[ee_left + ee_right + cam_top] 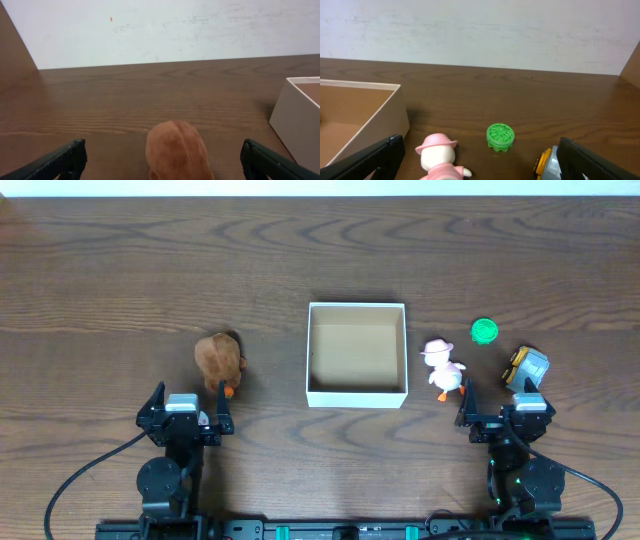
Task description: Pack container
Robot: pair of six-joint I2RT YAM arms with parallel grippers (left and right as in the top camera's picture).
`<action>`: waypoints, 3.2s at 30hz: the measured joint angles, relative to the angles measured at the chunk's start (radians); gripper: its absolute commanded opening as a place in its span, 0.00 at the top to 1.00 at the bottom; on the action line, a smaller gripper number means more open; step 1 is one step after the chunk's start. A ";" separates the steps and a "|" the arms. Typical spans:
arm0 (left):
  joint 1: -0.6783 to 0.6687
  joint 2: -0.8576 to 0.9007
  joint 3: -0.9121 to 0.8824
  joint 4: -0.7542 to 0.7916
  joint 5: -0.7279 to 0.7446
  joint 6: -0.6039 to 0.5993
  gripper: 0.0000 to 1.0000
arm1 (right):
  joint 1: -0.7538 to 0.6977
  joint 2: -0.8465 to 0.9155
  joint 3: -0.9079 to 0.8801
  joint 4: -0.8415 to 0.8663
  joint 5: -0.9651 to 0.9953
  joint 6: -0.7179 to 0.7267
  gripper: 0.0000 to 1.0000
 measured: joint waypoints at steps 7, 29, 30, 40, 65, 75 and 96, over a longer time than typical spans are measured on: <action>0.000 0.000 0.000 0.000 0.000 0.000 0.02 | 0.000 0.000 0.000 0.000 0.000 0.000 0.01; 0.000 0.000 0.000 0.000 0.000 0.000 0.02 | 0.000 0.000 0.000 0.000 0.000 0.000 0.01; 0.000 0.000 0.000 0.000 0.000 0.000 0.02 | 0.000 0.000 0.000 0.000 0.000 0.000 0.01; 0.000 0.000 0.000 0.000 0.000 0.000 0.02 | 0.000 0.000 0.000 0.000 0.000 0.000 0.01; 0.000 0.000 0.000 0.000 0.000 0.000 0.02 | 0.000 0.000 0.000 0.006 0.000 0.000 0.01; 0.000 0.000 0.000 0.000 0.000 0.000 0.02 | 0.000 0.000 0.000 0.000 -0.008 0.005 0.01; 0.000 0.084 0.034 -0.061 0.040 -0.261 0.02 | 0.000 0.241 0.129 -0.198 -0.034 0.236 0.01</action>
